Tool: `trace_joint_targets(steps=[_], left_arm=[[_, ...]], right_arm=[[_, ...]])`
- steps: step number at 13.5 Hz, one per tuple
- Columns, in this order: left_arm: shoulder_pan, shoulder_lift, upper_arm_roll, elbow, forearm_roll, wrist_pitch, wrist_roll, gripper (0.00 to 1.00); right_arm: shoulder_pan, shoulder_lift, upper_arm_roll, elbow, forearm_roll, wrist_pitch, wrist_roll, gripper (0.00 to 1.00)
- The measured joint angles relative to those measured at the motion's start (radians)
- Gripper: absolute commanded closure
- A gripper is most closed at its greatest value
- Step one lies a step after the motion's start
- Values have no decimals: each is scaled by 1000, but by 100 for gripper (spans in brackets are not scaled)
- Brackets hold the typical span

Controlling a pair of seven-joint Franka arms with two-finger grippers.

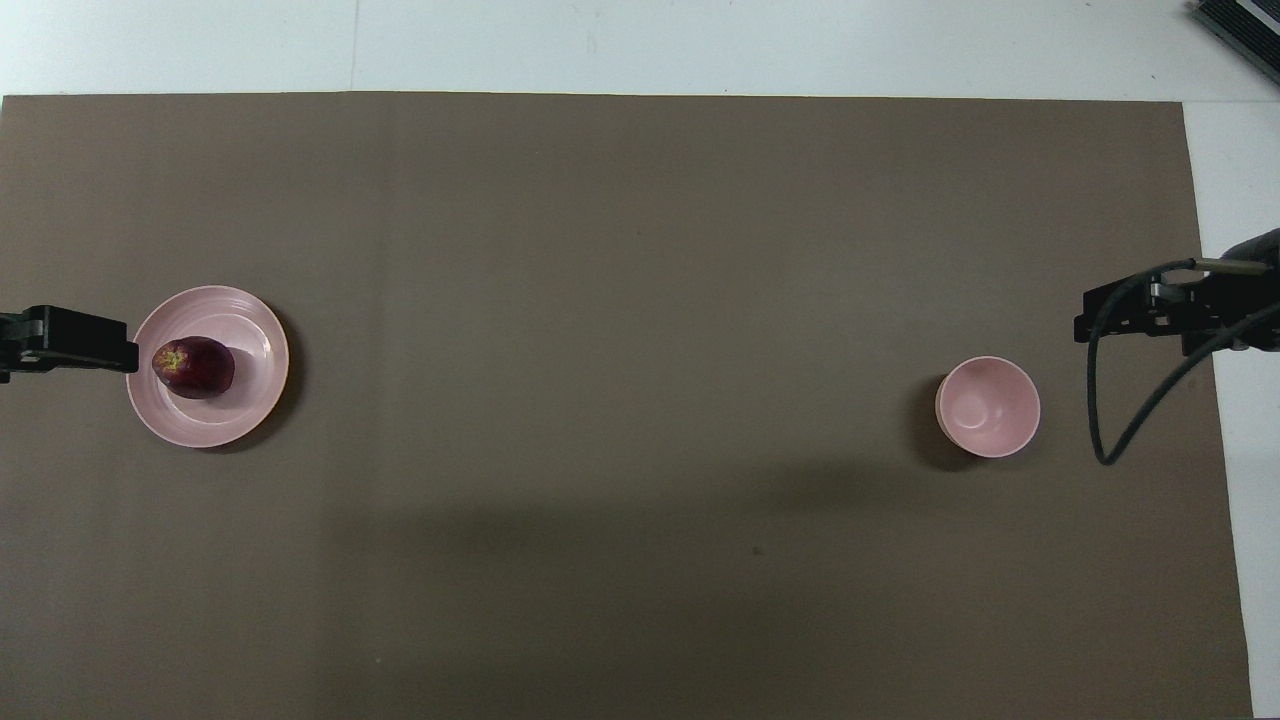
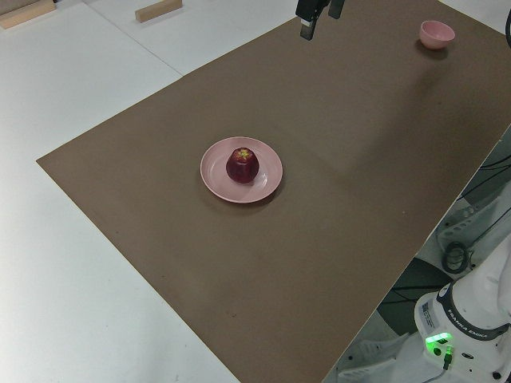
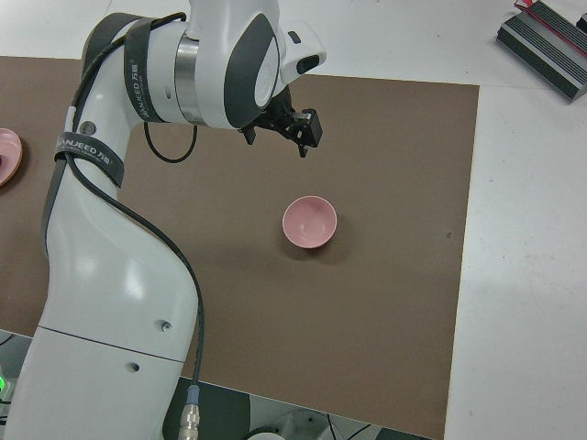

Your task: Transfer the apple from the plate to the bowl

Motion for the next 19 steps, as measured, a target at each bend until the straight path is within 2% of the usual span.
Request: trace_joint_targets(steps=[4,8,13,16,19], left_arm=[[10,1,0,-58,0,66,17,0],[96,18,2,-168,0,277,34,0],[215,102,4,-246,0,443,154,0],[218,152,-3,-308,0,533,157,0],[216,238,-14,-344,0,623,157,0]], right_arm=[[0,0,0,0,0,0,-1,0],[-1,0,0,16,0,-65,-1,0],[-2,4,0,75,0,-124,-1,0],[-2,11,0,77,0,-122,-1,0],[-2,12,0,78,0,-122,-1,0]])
